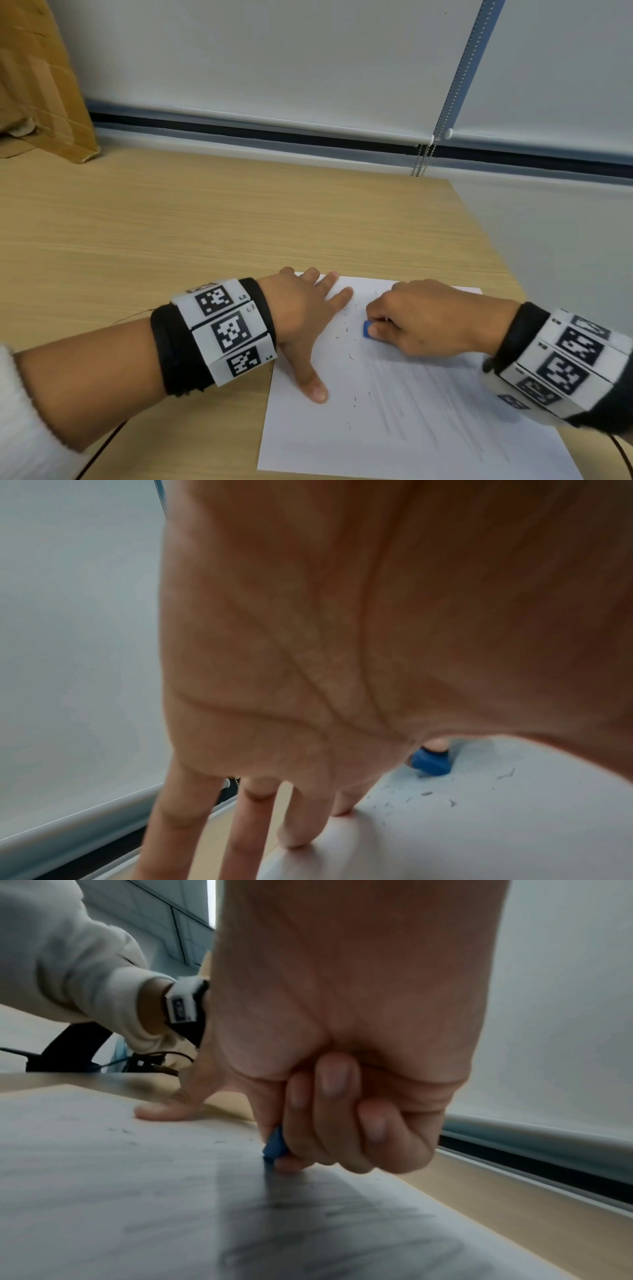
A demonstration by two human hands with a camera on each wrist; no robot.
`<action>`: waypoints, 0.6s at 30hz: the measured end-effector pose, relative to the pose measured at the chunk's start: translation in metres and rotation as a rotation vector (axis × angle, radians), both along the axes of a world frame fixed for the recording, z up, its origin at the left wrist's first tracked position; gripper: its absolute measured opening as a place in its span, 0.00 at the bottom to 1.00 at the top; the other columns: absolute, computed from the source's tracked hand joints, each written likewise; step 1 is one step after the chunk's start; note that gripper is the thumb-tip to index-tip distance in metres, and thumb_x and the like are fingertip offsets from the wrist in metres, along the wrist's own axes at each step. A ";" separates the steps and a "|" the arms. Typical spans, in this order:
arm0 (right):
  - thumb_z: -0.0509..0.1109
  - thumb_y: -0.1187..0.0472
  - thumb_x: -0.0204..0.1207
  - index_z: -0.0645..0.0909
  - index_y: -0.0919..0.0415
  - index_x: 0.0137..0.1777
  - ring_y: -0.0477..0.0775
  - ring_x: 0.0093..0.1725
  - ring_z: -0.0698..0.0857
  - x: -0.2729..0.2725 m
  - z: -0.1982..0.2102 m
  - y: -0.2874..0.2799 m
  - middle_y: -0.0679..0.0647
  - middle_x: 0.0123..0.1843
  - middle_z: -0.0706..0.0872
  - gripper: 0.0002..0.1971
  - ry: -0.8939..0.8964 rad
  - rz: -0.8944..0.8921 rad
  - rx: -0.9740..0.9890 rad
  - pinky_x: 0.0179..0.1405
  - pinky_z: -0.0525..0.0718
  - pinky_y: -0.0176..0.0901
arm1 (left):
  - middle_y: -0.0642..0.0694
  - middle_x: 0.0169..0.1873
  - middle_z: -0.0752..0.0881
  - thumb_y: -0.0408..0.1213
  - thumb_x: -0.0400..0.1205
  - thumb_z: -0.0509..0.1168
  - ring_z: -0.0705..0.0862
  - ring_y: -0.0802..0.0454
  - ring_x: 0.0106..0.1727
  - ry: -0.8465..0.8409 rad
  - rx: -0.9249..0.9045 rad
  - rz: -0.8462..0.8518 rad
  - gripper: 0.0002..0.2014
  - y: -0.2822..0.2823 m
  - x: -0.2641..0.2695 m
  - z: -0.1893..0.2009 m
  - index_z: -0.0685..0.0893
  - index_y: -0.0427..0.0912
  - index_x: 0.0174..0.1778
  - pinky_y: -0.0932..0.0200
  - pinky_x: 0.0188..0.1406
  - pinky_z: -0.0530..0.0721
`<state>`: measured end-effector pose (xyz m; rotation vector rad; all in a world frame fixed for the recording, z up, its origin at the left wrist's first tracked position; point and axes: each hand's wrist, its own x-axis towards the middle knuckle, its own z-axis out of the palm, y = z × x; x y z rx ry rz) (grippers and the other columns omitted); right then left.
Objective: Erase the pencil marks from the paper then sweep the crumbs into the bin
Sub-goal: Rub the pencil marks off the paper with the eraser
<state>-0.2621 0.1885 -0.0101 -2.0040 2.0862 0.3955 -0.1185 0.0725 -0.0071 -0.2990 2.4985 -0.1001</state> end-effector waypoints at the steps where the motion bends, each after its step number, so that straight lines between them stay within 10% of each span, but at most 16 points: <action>1: 0.56 0.48 0.83 0.67 0.54 0.32 0.50 0.29 0.71 0.003 0.001 0.000 0.47 0.30 0.73 0.18 -0.001 0.007 0.009 0.34 0.68 0.46 | 0.44 0.85 0.34 0.72 0.63 0.73 0.45 0.42 0.85 0.007 -0.005 -0.004 0.69 0.000 0.000 -0.001 0.30 0.49 0.84 0.43 0.80 0.50; 18: 0.57 0.51 0.83 0.67 0.52 0.32 0.55 0.32 0.72 0.008 0.004 -0.003 0.46 0.28 0.72 0.16 0.034 0.020 -0.014 0.35 0.71 0.47 | 0.45 0.84 0.30 0.72 0.63 0.73 0.40 0.41 0.85 -0.031 -0.009 0.022 0.70 0.000 -0.002 -0.002 0.28 0.51 0.83 0.42 0.81 0.47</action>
